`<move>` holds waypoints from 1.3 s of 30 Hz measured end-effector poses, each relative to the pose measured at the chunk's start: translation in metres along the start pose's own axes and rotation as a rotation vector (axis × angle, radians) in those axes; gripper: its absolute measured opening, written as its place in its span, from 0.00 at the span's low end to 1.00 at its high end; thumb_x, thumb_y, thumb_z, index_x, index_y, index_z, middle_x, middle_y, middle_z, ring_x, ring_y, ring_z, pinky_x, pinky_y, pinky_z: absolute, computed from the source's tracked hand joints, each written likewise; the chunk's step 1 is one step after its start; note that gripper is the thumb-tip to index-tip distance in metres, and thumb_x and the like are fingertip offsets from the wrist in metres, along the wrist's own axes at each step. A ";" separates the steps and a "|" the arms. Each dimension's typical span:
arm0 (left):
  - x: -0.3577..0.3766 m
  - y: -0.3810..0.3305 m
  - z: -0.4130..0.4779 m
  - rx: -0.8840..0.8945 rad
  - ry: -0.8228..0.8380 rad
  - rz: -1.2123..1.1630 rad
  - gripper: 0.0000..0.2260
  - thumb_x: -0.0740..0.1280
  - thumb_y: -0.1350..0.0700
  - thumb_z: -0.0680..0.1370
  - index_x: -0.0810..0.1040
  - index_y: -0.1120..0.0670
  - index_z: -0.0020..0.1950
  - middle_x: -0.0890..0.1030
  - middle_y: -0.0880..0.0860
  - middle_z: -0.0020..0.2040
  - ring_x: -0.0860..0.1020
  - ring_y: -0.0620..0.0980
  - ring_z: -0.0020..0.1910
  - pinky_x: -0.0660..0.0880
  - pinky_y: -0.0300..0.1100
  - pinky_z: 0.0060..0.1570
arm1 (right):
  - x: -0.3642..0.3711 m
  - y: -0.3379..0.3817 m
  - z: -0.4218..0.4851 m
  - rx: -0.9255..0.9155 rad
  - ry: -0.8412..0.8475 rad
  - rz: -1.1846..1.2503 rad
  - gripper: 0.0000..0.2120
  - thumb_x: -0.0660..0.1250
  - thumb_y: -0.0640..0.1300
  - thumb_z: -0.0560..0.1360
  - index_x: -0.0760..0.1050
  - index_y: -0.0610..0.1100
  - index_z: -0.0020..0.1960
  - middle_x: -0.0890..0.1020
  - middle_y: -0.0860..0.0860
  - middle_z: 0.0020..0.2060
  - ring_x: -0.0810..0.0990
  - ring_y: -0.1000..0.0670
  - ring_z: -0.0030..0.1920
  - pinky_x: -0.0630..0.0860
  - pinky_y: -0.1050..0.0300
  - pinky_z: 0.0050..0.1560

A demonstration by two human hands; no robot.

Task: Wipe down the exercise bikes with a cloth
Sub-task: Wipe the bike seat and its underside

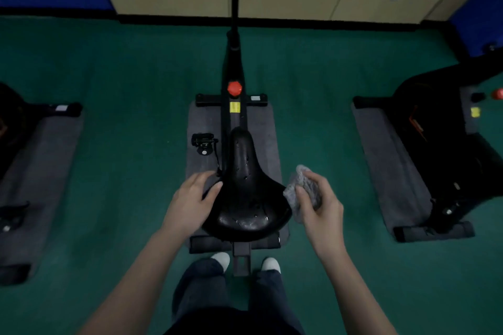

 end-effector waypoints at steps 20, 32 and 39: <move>0.028 0.028 -0.001 -0.170 -0.222 -0.435 0.10 0.63 0.49 0.79 0.79 0.47 0.58 0.80 0.46 0.58 0.75 0.42 0.59 0.68 0.37 0.60 | 0.113 0.045 0.093 -0.729 0.720 -0.413 0.13 0.65 0.37 0.77 0.78 0.41 0.61 0.77 0.46 0.61 0.73 0.48 0.64 0.61 0.56 0.72; 0.043 0.041 0.014 -0.018 -0.177 -0.542 0.09 0.61 0.50 0.80 0.80 0.42 0.55 0.78 0.37 0.54 0.73 0.34 0.57 0.66 0.31 0.58 | 0.142 0.048 0.133 -0.783 0.549 -0.670 0.11 0.64 0.33 0.74 0.79 0.36 0.55 0.78 0.44 0.59 0.75 0.43 0.60 0.73 0.53 0.59; 0.045 0.039 0.012 0.036 -0.238 -0.556 0.10 0.61 0.54 0.80 0.81 0.44 0.54 0.79 0.36 0.53 0.73 0.32 0.57 0.64 0.24 0.57 | 0.125 0.026 0.114 -1.033 0.719 -0.617 0.16 0.65 0.27 0.69 0.79 0.36 0.55 0.79 0.43 0.57 0.77 0.44 0.59 0.71 0.56 0.63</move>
Point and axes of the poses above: each hand's wrist, its own z-axis towards the middle knuckle, its own x-axis out of the palm, y = z × x, the point moved 3 cm from there along z, towards the middle knuckle
